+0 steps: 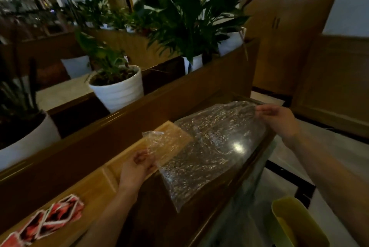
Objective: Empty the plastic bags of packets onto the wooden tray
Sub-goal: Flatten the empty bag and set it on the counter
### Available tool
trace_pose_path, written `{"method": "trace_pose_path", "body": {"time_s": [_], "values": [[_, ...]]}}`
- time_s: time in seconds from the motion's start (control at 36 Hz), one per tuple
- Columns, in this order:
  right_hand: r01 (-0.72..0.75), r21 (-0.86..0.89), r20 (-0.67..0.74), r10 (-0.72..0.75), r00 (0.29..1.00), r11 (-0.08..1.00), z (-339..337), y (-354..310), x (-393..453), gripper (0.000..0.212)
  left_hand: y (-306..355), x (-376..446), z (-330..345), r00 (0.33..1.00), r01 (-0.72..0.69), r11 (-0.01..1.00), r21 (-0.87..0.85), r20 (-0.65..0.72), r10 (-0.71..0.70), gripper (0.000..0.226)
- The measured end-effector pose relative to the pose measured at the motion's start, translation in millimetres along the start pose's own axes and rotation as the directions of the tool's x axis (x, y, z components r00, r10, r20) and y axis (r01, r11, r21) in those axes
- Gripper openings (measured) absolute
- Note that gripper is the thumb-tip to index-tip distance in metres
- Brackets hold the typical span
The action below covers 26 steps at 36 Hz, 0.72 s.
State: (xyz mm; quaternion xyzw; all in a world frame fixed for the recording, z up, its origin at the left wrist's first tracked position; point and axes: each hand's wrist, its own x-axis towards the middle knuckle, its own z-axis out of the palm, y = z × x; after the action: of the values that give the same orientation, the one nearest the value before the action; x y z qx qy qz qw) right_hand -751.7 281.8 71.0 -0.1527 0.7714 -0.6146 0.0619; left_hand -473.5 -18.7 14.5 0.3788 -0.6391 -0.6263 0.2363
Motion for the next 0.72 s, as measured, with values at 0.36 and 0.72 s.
{"method": "trace_pose_path", "body": {"time_s": [0.36,0.72], "values": [[0.036,-0.183,-0.046,-0.045,0.998,0.982,-16,24,101,0.017,26,53,73,0.999,0.027,0.999,-0.022,0.036,-0.027,0.018],[0.072,-0.311,-0.103,-0.109,0.989,0.948,2,17,173,0.024,47,114,118,0.987,0.146,0.989,-0.003,0.073,-0.146,0.015]]}}
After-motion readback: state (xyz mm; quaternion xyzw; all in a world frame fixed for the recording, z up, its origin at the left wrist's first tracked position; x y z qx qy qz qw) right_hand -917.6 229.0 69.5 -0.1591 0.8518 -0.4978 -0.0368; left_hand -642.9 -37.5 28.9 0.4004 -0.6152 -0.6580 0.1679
